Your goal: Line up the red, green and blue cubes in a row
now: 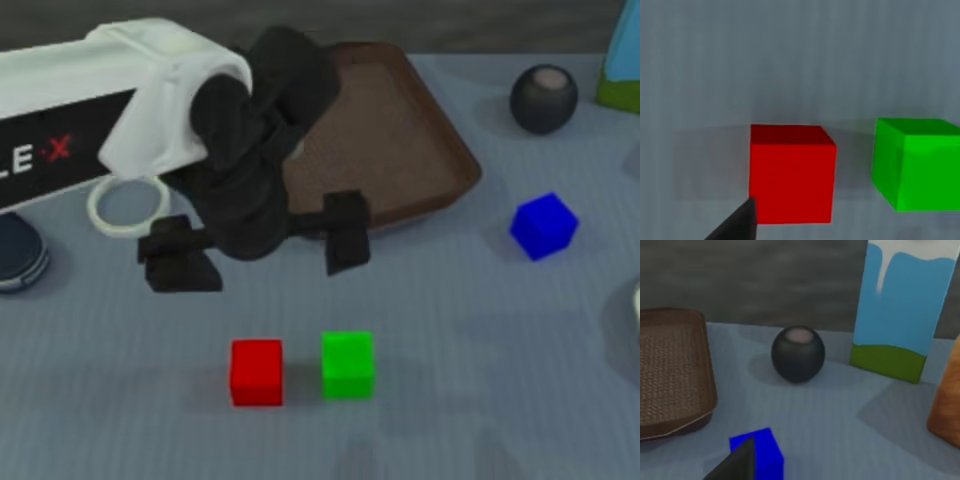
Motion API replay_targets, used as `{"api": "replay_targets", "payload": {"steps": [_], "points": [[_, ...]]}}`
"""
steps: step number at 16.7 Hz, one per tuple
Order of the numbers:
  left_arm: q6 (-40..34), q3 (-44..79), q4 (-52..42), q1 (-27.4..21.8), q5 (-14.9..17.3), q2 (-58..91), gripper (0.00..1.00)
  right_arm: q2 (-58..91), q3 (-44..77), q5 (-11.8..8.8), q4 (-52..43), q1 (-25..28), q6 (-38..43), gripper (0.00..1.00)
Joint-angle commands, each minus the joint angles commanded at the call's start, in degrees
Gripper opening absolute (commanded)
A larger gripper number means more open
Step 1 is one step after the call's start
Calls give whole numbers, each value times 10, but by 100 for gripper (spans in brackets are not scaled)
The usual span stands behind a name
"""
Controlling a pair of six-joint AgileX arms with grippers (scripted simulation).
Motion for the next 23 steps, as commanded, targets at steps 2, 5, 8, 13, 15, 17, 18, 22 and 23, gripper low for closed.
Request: {"api": "replay_targets", "payload": {"steps": [2,5,8,13,15,17,18,22,23], "points": [[30,-77,46,41,-2,-92,100,113,96,1,-59,8,-12,100],[85,-207,125,108,-3,-249,100,311,253,3,-158,22,-33,100],[151,-343,211,177,-3,-418,100,521,410,6,-261,37,-54,100],[268,-555,354,283,0,-693,100,831,649,8,-419,61,-86,100],[314,-626,407,319,1,-792,100,924,730,8,-469,69,-96,100],[353,-683,453,348,3,-875,100,1000,802,7,-510,75,-104,100],[370,-707,473,361,4,-912,100,1031,834,7,-526,78,-108,100],[415,-765,526,393,8,-1001,100,1113,916,4,-565,85,-116,100],[418,-769,530,396,8,-1007,100,1119,922,4,-567,85,-117,100]]}}
